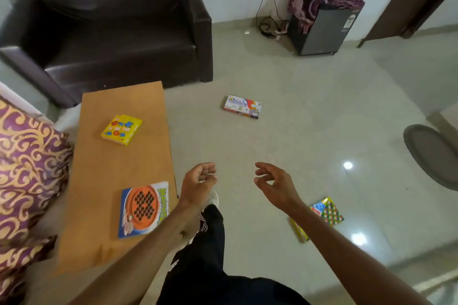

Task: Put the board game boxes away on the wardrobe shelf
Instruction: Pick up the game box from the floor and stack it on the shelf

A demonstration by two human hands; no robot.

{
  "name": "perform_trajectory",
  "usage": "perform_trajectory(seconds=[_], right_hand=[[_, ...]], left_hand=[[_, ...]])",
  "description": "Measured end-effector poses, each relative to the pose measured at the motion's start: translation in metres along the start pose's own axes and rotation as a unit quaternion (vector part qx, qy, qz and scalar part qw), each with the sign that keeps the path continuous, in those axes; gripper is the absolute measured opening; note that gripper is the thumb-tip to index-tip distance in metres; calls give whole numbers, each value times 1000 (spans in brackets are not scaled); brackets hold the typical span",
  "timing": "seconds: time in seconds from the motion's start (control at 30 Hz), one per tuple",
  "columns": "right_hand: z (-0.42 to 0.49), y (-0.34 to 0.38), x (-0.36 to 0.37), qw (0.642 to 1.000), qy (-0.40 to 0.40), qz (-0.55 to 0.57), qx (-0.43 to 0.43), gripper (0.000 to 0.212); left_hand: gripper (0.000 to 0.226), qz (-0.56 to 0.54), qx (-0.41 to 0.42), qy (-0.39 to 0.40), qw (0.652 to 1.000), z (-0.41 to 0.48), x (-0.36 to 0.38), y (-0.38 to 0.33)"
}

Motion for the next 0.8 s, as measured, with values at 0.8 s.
perform_trajectory(seconds=[0.8], right_hand=[[809,-66,-45,972,173,-151,44,43]], left_hand=[[23,-16,-207,-127,970,693,190,-17]])
Point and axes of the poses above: each hand's wrist, its own z-axis towards the middle knuckle, its own x-axis out of the palm, y = z × x, the point moved 5 cm from there along z, towards the middle knuckle, and after that the axes turned 9 degrees about -z, right-handed, at the moved point
